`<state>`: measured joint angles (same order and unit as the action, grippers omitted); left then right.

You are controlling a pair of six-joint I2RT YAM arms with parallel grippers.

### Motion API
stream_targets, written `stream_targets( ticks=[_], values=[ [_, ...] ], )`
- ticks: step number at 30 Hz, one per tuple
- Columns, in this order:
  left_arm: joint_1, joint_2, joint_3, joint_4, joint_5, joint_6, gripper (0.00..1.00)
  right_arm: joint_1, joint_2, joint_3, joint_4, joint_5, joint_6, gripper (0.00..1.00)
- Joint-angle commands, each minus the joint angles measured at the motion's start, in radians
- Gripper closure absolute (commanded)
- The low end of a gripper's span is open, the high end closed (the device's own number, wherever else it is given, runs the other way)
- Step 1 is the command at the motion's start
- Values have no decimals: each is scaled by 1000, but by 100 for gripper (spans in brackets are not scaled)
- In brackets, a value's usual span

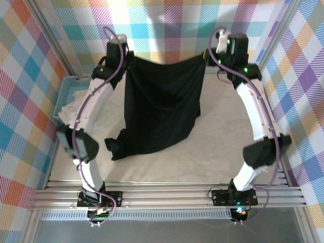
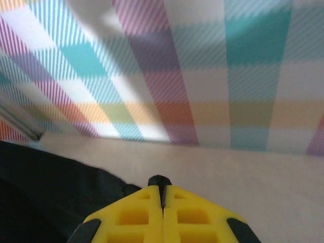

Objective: Fold the inside-out t-shirt

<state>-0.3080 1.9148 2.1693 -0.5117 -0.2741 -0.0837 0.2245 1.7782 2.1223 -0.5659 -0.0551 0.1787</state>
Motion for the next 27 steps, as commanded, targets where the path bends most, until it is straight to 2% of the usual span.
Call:
stream_targets(
  ticks=[1,3,6,8,11,16,18,21,27],
  values=[
    [9,1,417,-103,51,56,100,-8,31,381,-3,-37,22,100],
    [9,16,564,-137,82,64,100,-8,61,540,-47,-55,24,100],
    [7,-63,564,-131,143,63,100,-8,14,572,-54,-83,24,100],
    [1,-138,483,-122,202,64,100,-9,-59,482,-36,-93,13,100],
    [-12,-289,253,-64,295,64,100,-9,-207,264,1,-89,-9,100],
    [-77,-583,-206,26,430,13,100,-8,-512,-212,21,-35,-44,100],
    [-101,-669,-358,76,405,-32,100,-8,-602,-352,14,-22,-44,100],
    [-107,-726,-472,71,366,-83,100,-8,-676,-436,-63,-47,-33,100],
    [-110,-618,-553,-17,291,-99,100,-8,-718,-608,-65,-78,29,100]
  ],
)
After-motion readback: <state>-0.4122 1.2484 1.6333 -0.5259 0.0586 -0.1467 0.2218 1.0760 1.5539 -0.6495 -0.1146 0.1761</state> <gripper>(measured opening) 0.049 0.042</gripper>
